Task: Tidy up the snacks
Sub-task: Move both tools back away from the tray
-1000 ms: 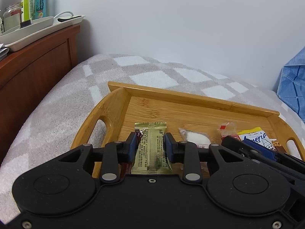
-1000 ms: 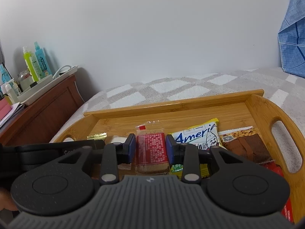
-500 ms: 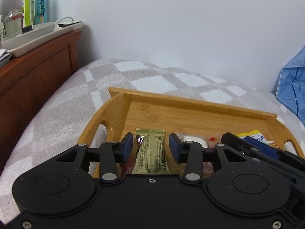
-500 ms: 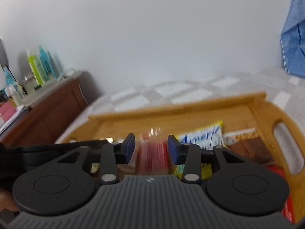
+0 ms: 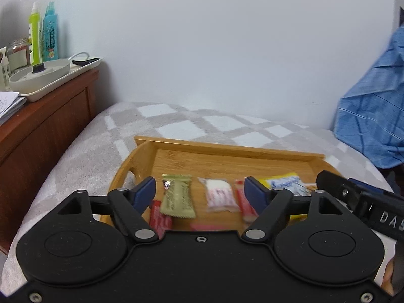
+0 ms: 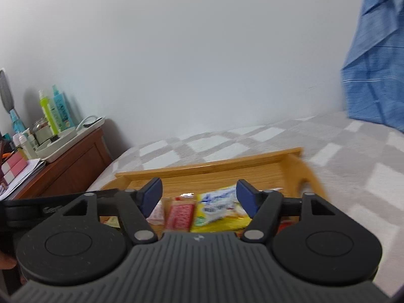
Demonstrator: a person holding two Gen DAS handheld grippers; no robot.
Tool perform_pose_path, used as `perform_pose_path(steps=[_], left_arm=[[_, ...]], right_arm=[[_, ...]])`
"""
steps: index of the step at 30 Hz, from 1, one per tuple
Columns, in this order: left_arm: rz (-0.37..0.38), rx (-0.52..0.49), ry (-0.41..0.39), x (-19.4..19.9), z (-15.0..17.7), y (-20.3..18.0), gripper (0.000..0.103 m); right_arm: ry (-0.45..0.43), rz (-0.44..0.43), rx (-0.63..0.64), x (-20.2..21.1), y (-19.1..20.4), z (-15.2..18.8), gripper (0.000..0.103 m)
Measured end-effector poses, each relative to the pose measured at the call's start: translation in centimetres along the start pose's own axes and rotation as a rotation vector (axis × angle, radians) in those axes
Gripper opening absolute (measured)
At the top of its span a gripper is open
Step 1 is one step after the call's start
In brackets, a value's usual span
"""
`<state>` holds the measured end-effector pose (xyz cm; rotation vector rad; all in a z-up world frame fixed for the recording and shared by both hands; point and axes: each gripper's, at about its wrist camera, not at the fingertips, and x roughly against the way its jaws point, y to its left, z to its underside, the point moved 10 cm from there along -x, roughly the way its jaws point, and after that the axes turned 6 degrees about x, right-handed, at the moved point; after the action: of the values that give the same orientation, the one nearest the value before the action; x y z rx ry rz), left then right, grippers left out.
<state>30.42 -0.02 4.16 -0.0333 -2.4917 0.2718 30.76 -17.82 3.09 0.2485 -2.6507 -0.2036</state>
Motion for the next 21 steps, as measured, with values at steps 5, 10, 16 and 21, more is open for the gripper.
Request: perform_pose_path(steps=[5,10,16,21], left_arm=[[0.045,-0.014,0.002,2.9,2.0,-1.4,0.082],[0.076,-0.019,0.015,5.3,4.7,-2.6,0.085],[0.11,-0.047,0.032,7.7,7.9,-4.1,0.087],[0.132,-0.084,0.06,8.8,10.6,-5.8,0.085]], right_arm=[[-0.02,0.034,-0.043,3.6,-2.2,1.2,0.082],[-0.01,0.073,-0.032,6.8,-3.8,3.5,0.083],[-0.001,0.144,0.006,10.7,-6.2,6.1,0.083],[0.04,0.211,0.025,13.4,-7.8,8.8,0.083]])
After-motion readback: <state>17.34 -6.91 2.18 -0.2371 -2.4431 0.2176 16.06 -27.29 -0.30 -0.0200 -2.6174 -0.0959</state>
